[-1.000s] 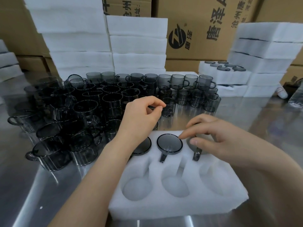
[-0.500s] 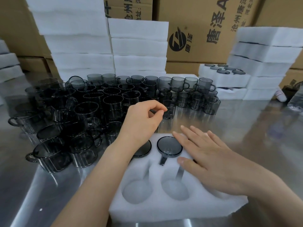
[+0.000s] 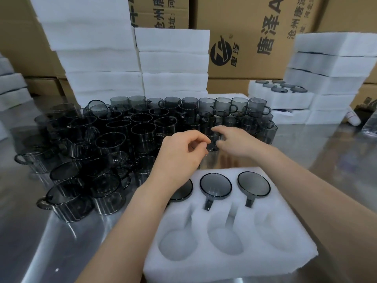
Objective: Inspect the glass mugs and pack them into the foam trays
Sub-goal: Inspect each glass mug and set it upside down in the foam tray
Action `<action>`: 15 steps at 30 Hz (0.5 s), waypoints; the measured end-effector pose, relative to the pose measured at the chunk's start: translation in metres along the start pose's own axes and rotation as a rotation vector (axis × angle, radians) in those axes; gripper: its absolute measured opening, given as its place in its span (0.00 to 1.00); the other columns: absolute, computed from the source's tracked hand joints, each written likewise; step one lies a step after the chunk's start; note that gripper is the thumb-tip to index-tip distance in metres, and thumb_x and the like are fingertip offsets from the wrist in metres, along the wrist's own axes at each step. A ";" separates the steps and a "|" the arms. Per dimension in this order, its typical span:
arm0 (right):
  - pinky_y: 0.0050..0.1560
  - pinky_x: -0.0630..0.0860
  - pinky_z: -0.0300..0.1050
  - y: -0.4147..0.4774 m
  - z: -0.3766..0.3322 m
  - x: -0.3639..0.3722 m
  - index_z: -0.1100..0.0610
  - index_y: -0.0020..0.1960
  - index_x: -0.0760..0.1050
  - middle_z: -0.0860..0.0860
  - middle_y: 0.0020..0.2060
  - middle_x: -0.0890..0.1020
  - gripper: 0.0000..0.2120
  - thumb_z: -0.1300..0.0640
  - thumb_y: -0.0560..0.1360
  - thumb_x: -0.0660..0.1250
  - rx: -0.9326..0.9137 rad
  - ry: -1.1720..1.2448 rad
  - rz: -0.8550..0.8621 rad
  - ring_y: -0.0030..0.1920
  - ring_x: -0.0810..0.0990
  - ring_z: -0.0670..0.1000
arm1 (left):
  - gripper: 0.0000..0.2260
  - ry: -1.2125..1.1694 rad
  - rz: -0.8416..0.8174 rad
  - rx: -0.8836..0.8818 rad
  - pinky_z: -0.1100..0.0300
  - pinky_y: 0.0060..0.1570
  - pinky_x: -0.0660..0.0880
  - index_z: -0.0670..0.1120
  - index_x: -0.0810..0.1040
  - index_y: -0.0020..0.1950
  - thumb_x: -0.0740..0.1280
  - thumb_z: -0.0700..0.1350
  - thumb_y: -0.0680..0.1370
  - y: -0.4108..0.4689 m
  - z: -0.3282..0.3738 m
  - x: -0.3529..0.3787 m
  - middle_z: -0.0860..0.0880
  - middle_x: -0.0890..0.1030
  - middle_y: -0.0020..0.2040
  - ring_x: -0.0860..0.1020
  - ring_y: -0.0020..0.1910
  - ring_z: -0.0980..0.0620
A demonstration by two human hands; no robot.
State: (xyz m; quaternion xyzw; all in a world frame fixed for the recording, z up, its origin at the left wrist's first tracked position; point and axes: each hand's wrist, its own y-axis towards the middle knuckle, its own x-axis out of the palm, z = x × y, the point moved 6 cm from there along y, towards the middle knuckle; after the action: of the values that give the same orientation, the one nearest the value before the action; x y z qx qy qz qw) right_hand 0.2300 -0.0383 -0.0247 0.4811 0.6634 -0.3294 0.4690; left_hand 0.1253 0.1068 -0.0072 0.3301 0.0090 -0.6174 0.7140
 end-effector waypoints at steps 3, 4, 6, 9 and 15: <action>0.53 0.71 0.45 0.011 0.003 0.005 0.52 0.67 0.73 0.56 0.61 0.79 0.16 0.53 0.80 0.60 0.033 -0.024 -0.003 0.58 0.76 0.56 | 0.09 0.029 -0.034 0.004 0.54 0.44 0.80 0.53 0.82 0.43 0.67 0.39 0.77 0.000 -0.001 0.002 0.53 0.83 0.35 0.81 0.35 0.53; 0.50 0.71 0.45 0.013 0.004 0.005 0.53 0.61 0.76 0.56 0.57 0.81 0.13 0.52 0.80 0.61 0.031 -0.025 0.014 0.53 0.76 0.55 | 0.09 0.044 -0.049 0.003 0.51 0.45 0.80 0.53 0.82 0.42 0.67 0.40 0.77 0.000 -0.002 0.003 0.53 0.83 0.34 0.81 0.35 0.52; 0.48 0.74 0.46 0.012 0.007 0.003 0.51 0.47 0.77 0.54 0.47 0.83 0.06 0.51 0.79 0.64 0.030 -0.006 0.057 0.44 0.77 0.54 | 0.09 0.075 -0.077 -0.005 0.49 0.45 0.80 0.54 0.81 0.42 0.67 0.41 0.77 0.002 -0.005 0.005 0.54 0.83 0.33 0.81 0.35 0.51; 0.44 0.73 0.44 0.002 0.011 -0.003 0.49 0.39 0.76 0.47 0.34 0.80 0.09 0.51 0.77 0.67 0.021 0.070 0.126 0.39 0.78 0.51 | 0.09 0.106 -0.094 -0.013 0.47 0.45 0.80 0.54 0.81 0.42 0.66 0.41 0.77 0.005 -0.007 0.006 0.54 0.83 0.32 0.81 0.35 0.49; 0.41 0.73 0.41 -0.028 0.006 -0.025 0.52 0.39 0.81 0.42 0.28 0.79 0.10 0.50 0.76 0.68 0.019 0.351 0.361 0.36 0.77 0.45 | 0.08 0.225 -0.135 0.002 0.49 0.47 0.78 0.56 0.80 0.41 0.65 0.45 0.77 0.012 -0.002 0.017 0.53 0.82 0.32 0.81 0.39 0.51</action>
State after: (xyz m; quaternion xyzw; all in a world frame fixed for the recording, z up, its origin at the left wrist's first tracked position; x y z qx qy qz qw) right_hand 0.2076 -0.0607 -0.0036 0.6459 0.6351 -0.1580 0.3931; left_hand 0.1406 0.0931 -0.0108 0.3966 0.1107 -0.6229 0.6651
